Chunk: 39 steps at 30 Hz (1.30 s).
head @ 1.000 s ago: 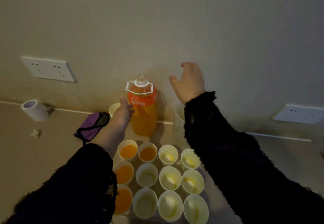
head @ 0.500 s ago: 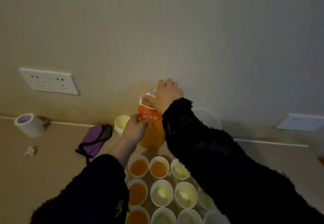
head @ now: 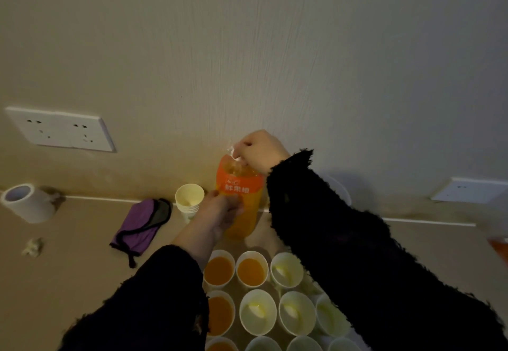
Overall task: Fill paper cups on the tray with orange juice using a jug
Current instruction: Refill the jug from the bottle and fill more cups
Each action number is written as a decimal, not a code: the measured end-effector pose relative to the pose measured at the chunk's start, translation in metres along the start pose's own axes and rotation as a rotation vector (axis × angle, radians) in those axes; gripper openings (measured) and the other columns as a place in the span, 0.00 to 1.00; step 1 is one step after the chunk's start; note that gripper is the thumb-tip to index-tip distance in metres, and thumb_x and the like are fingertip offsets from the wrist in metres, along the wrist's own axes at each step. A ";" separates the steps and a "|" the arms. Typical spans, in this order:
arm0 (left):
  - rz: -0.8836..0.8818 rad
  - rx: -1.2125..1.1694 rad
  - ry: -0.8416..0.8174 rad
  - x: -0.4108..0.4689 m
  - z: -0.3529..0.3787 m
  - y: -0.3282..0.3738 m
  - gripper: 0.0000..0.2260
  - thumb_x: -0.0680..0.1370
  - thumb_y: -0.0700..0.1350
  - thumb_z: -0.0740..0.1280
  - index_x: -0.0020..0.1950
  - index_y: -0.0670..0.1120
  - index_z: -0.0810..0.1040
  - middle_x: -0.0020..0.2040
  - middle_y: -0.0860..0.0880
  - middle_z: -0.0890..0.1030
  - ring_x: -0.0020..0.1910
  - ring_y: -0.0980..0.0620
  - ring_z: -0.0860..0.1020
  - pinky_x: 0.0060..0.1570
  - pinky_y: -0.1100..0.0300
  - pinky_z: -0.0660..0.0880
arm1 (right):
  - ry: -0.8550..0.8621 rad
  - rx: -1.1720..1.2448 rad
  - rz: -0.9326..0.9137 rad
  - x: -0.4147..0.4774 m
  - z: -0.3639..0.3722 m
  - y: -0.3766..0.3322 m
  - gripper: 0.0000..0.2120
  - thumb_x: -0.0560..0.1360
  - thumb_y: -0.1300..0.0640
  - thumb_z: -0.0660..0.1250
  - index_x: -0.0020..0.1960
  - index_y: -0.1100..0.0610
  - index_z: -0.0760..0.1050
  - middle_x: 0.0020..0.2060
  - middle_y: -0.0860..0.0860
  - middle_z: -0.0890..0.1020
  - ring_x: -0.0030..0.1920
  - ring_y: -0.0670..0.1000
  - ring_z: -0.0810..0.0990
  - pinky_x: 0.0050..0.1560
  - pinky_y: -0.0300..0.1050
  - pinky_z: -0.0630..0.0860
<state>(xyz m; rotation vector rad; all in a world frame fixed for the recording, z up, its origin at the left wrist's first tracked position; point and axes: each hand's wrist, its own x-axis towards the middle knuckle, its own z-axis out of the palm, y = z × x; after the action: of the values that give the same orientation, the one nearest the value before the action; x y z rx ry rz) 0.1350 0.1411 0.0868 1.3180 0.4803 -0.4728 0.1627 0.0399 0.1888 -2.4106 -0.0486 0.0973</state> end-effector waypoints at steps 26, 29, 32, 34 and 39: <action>0.499 0.605 0.219 0.032 -0.014 -0.020 0.28 0.70 0.51 0.74 0.63 0.41 0.66 0.45 0.48 0.74 0.46 0.45 0.75 0.33 0.58 0.65 | 0.087 0.443 0.143 0.011 -0.022 -0.015 0.15 0.77 0.61 0.62 0.31 0.55 0.71 0.30 0.49 0.72 0.32 0.46 0.70 0.38 0.40 0.68; 0.539 0.565 0.223 0.027 -0.014 -0.013 0.28 0.69 0.51 0.75 0.61 0.44 0.66 0.44 0.49 0.74 0.45 0.46 0.76 0.35 0.58 0.68 | 0.126 0.370 0.073 0.005 -0.039 -0.028 0.16 0.76 0.63 0.62 0.30 0.59 0.71 0.27 0.51 0.70 0.30 0.46 0.67 0.36 0.41 0.65; 0.589 0.599 0.228 0.022 -0.017 -0.006 0.33 0.65 0.55 0.76 0.63 0.46 0.66 0.47 0.48 0.74 0.48 0.45 0.77 0.37 0.56 0.71 | 0.136 0.397 0.043 -0.001 -0.059 -0.039 0.14 0.77 0.63 0.62 0.32 0.60 0.71 0.29 0.50 0.69 0.29 0.45 0.66 0.33 0.37 0.64; 0.646 0.640 0.249 0.020 -0.019 0.001 0.40 0.61 0.59 0.78 0.66 0.47 0.66 0.55 0.47 0.74 0.54 0.46 0.75 0.46 0.52 0.75 | 0.153 0.391 0.016 -0.003 -0.070 -0.044 0.15 0.77 0.63 0.62 0.31 0.59 0.71 0.29 0.50 0.70 0.29 0.45 0.66 0.32 0.37 0.63; 0.667 0.491 -0.096 0.009 -0.017 0.020 0.46 0.52 0.61 0.78 0.65 0.70 0.58 0.64 0.56 0.70 0.63 0.51 0.72 0.61 0.45 0.72 | 0.167 0.707 0.013 -0.004 -0.093 -0.046 0.16 0.77 0.63 0.61 0.30 0.58 0.70 0.22 0.47 0.67 0.22 0.44 0.61 0.27 0.38 0.58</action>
<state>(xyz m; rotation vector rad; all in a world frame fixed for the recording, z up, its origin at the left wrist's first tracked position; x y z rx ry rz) 0.1533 0.1608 0.0943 1.8134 -0.1846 -0.0876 0.1660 0.0121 0.2891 -1.7045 0.0685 -0.0728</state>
